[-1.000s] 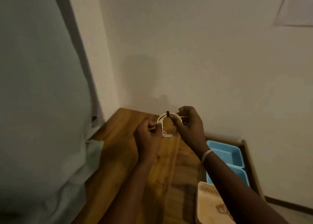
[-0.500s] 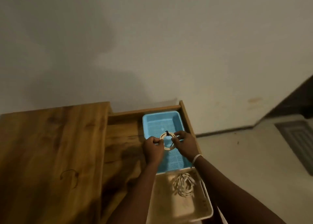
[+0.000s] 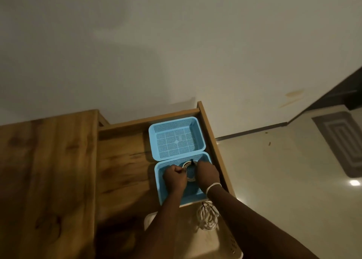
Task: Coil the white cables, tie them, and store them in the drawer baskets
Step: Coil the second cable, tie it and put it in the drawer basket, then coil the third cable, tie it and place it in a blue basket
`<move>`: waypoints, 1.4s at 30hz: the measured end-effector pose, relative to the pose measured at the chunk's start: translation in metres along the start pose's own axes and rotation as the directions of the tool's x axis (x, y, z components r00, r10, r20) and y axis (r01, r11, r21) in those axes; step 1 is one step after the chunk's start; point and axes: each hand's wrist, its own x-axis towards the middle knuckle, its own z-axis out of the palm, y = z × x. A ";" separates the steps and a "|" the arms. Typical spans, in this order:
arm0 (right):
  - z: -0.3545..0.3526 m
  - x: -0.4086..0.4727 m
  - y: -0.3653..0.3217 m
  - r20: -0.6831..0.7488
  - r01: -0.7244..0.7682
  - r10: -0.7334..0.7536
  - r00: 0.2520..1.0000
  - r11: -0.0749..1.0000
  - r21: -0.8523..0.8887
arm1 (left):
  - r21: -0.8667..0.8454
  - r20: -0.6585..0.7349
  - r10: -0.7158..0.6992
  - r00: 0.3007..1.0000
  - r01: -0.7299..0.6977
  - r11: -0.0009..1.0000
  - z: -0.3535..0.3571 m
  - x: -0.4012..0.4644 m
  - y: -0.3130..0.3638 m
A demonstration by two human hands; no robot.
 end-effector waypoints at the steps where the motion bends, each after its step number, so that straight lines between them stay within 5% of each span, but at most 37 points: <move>1: 0.001 0.000 0.001 0.006 0.003 -0.003 1.000 1.000 0.006 | -0.006 -0.008 0.005 1.000 -0.005 1.000 0.000 -0.001 0.001; 16: 0.004 -0.009 0.008 -0.004 0.151 -0.151 0.989 0.988 -0.042 | 0.195 -0.022 0.143 0.990 -0.136 0.971 0.004 -0.005 -0.009; 28: -0.004 -0.024 0.003 -0.057 0.108 -0.107 0.993 0.994 0.024 | 0.119 0.148 0.156 0.977 -0.174 0.977 0.008 -0.003 -0.017; 35: -0.036 -0.024 -0.027 -0.062 0.117 -0.120 0.991 0.991 -0.058 | -0.033 0.224 0.281 0.933 -0.281 0.959 -0.080 -0.019 -0.015; 39: -0.045 -0.050 -0.110 -0.153 0.369 -0.377 0.913 0.926 -0.080 | -0.212 0.055 0.267 0.962 -0.250 0.945 -0.178 -0.046 -0.030; 42: -0.036 -0.100 -0.200 -0.156 0.633 -0.628 0.763 0.774 -0.022 | -0.260 -0.236 0.243 0.941 -0.302 0.917 -0.279 -0.075 -0.062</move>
